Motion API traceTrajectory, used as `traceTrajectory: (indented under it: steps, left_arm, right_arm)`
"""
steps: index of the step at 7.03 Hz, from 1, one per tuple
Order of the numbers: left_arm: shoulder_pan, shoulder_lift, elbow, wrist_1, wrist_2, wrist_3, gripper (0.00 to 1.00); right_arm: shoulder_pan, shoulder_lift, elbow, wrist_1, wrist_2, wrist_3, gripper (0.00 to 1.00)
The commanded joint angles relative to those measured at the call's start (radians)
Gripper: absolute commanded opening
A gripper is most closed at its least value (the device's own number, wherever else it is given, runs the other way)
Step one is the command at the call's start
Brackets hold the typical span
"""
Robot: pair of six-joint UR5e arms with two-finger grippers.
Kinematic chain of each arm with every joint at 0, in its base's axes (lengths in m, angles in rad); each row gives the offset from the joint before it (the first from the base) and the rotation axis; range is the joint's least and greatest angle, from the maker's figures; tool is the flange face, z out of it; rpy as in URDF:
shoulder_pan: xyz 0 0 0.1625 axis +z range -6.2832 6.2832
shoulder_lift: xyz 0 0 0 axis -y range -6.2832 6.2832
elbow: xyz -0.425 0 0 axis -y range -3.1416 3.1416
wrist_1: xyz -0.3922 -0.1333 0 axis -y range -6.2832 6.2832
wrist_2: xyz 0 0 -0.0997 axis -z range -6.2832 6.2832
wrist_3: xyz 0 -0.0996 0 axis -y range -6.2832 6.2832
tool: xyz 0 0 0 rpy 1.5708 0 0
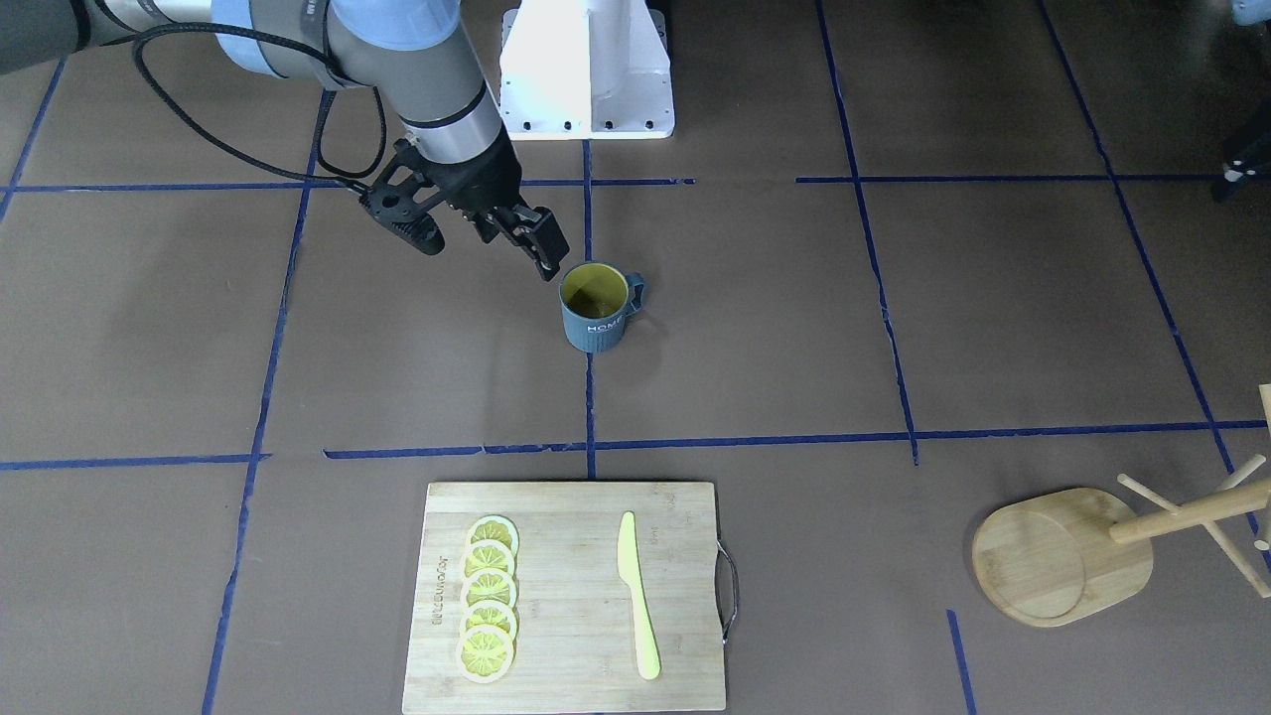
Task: Hang cup on storage rack
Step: 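Release the mug and raise the right gripper away while the left arm approaches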
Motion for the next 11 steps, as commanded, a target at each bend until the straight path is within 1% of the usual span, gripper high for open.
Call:
traceTrajectory:
  steps: [1,2,3,4,5,6,7,8,9,10,11]
  left_arm:
    - [0.188,-0.054,-0.123,-0.006,0.002,-0.084,1.00]
    - [0.271,-0.141,-0.114,-0.005,0.009,-0.086,1.00]
    - [0.363,-0.225,-0.108,0.001,0.023,-0.087,1.00]
    - [0.429,-0.313,-0.096,0.001,0.117,-0.087,1.00]
    - [0.491,-0.377,-0.064,0.001,0.150,-0.087,1.00]
    - [0.535,-0.424,-0.027,-0.008,0.148,-0.087,1.00]
    - [0.543,-0.444,0.007,-0.052,0.151,-0.086,1.00]
    - [0.565,-0.445,0.074,-0.186,0.151,-0.137,1.00]
    - [0.607,-0.455,0.175,-0.391,0.155,-0.223,1.00]
    - [0.634,-0.482,0.279,-0.548,0.186,-0.262,1.00]
    - [0.670,-0.499,0.341,-0.616,0.247,-0.266,1.00]
  right_arm:
    - [0.082,-0.120,0.085,-0.021,0.004,-0.243,1.00]
    - [0.117,-0.165,0.104,-0.050,0.007,-0.392,1.00]
    - [0.158,-0.183,0.120,-0.108,0.021,-0.551,1.00]
    - [0.218,-0.206,0.134,-0.141,0.047,-0.687,1.00]
    - [0.302,-0.252,0.115,-0.138,0.156,-0.803,1.00]
    - [0.388,-0.283,0.092,-0.130,0.253,-0.928,1.00]
    - [0.425,-0.310,0.088,-0.129,0.254,-0.965,1.00]
    - [0.436,-0.318,0.088,-0.130,0.251,-0.996,1.00]
    - [0.447,-0.320,0.088,-0.129,0.252,-0.995,1.00]
    - [0.447,-0.324,0.090,-0.129,0.252,-0.996,1.00]
    - [0.449,-0.329,0.091,-0.127,0.251,-0.996,1.00]
